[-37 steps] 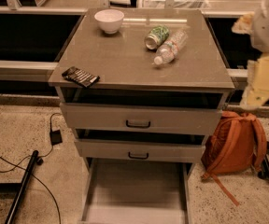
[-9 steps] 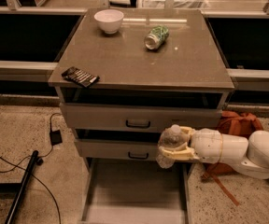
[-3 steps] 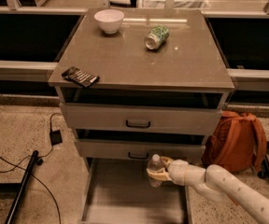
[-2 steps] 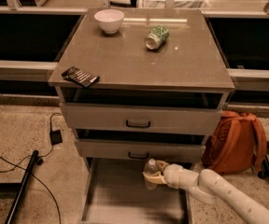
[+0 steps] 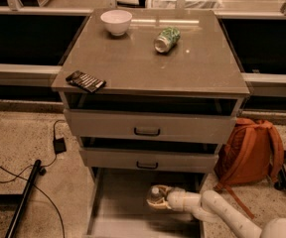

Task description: Place water bottle into bottom drawer

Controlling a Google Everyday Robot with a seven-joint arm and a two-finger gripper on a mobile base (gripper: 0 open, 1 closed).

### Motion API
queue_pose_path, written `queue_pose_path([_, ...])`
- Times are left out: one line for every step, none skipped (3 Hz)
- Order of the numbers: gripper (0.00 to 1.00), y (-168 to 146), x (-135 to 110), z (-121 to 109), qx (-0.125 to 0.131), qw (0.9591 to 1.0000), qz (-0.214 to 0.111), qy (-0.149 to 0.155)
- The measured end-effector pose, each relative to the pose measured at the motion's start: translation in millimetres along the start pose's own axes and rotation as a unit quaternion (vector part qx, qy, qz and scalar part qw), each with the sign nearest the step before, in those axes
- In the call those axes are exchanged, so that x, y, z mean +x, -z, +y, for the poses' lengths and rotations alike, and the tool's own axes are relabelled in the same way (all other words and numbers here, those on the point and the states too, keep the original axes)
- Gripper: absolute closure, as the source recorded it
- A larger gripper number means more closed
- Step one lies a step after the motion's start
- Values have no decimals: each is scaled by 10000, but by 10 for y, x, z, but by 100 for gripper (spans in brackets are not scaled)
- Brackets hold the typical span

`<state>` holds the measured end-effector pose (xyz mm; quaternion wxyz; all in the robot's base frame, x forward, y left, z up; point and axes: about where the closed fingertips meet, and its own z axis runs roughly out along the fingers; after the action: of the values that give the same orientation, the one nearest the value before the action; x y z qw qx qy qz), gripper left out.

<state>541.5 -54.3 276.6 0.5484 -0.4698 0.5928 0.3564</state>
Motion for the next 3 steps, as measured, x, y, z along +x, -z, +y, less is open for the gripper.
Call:
queue_pose_path([75,7,203,95,-197,9996,-16,212])
queue_pose_path([52,16,387,163,-355,9992,76,137])
queue_pose_path([28,30,535,203,-450,9988,143,-90])
